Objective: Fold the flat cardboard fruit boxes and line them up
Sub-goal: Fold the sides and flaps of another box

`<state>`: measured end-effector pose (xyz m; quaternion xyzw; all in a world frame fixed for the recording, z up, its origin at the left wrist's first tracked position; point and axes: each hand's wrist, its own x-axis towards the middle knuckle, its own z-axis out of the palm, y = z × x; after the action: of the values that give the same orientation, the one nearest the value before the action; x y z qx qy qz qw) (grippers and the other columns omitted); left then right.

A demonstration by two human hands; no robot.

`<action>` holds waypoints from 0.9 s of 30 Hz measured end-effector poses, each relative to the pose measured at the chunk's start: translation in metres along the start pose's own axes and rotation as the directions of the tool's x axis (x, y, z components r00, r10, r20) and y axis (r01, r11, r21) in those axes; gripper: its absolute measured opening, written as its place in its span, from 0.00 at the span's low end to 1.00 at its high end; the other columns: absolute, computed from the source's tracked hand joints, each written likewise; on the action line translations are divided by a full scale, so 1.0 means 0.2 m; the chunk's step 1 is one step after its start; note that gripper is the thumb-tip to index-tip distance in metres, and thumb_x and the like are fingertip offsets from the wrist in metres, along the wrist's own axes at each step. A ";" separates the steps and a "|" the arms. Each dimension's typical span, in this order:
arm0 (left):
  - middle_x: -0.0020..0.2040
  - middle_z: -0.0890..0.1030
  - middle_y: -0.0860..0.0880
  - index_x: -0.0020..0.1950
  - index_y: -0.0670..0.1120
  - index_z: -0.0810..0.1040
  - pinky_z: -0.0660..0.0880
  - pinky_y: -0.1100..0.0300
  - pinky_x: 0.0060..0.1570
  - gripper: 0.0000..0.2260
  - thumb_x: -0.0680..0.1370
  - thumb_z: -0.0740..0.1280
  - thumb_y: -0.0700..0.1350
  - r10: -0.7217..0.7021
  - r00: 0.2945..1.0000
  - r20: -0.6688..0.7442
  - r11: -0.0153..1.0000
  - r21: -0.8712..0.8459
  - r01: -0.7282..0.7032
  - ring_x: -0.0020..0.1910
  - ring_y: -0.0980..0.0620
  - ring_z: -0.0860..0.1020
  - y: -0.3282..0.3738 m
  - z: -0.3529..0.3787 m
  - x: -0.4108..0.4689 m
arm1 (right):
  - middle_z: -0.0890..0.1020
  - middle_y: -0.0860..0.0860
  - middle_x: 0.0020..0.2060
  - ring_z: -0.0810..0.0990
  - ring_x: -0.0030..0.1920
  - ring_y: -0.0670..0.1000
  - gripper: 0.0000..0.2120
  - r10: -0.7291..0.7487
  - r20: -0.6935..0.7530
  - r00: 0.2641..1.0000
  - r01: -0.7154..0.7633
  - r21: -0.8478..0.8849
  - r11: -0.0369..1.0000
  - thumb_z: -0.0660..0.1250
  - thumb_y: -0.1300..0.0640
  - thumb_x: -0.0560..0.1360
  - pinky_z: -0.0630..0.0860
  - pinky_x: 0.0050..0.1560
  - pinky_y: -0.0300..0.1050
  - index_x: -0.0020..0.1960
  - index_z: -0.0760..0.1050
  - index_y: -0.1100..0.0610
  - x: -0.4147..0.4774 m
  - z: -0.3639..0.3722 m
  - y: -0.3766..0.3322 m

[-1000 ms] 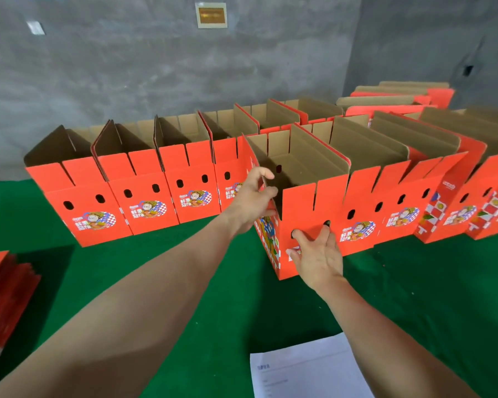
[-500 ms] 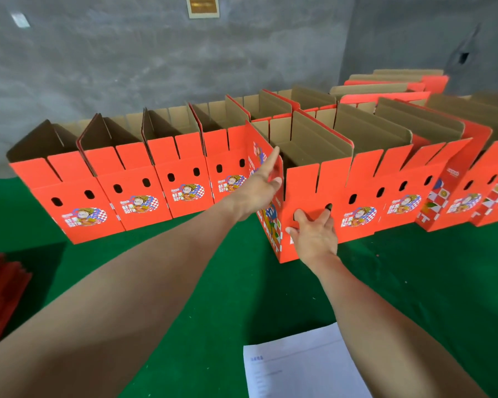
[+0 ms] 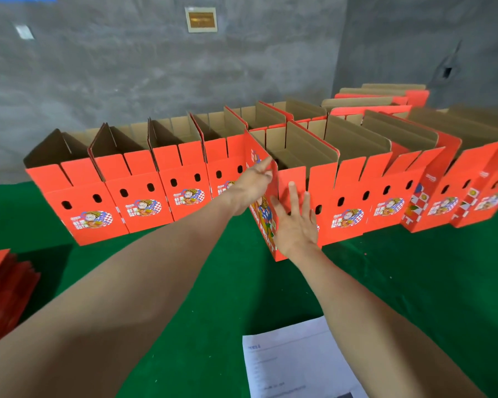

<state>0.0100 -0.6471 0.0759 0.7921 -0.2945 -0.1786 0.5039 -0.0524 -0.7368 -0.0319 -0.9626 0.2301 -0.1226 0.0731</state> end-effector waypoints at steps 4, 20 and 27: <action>0.74 0.66 0.49 0.74 0.48 0.65 0.60 0.56 0.68 0.18 0.84 0.52 0.46 -0.049 0.998 -0.030 0.999 -0.003 0.049 0.72 0.48 0.66 -0.01 -0.11 -0.17 | 0.25 0.50 0.72 0.37 0.76 0.62 0.42 0.058 0.117 0.991 -0.054 -0.035 0.998 0.66 0.60 0.72 0.54 0.73 0.57 0.77 0.46 0.41 -0.02 -0.08 -0.05; 0.38 0.77 0.42 0.44 0.40 0.76 0.69 0.52 0.42 0.12 0.82 0.58 0.44 -0.182 0.787 -0.590 0.838 0.326 0.438 0.42 0.48 0.73 -0.95 -1.44 -1.44 | 0.71 0.54 0.67 0.71 0.66 0.56 0.21 -0.355 0.071 0.932 0.304 0.377 0.875 0.61 0.57 0.79 0.70 0.64 0.49 0.71 0.64 0.58 -0.38 -0.11 -1.11; 0.61 0.77 0.33 0.64 0.34 0.74 0.69 0.53 0.57 0.16 0.80 0.62 0.42 -0.270 0.639 -0.721 0.697 0.311 0.646 0.62 0.38 0.75 -1.30 -1.95 -1.89 | 0.71 0.54 0.68 0.72 0.66 0.55 0.21 -0.441 0.300 0.846 0.309 0.397 0.864 0.60 0.55 0.79 0.68 0.65 0.48 0.71 0.65 0.55 -0.66 0.08 -1.65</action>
<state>0.0229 -0.0493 0.0026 0.9614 0.0742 0.0581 0.2584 -0.0218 -0.3832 -0.0083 -0.9674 -0.0082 0.0174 0.2525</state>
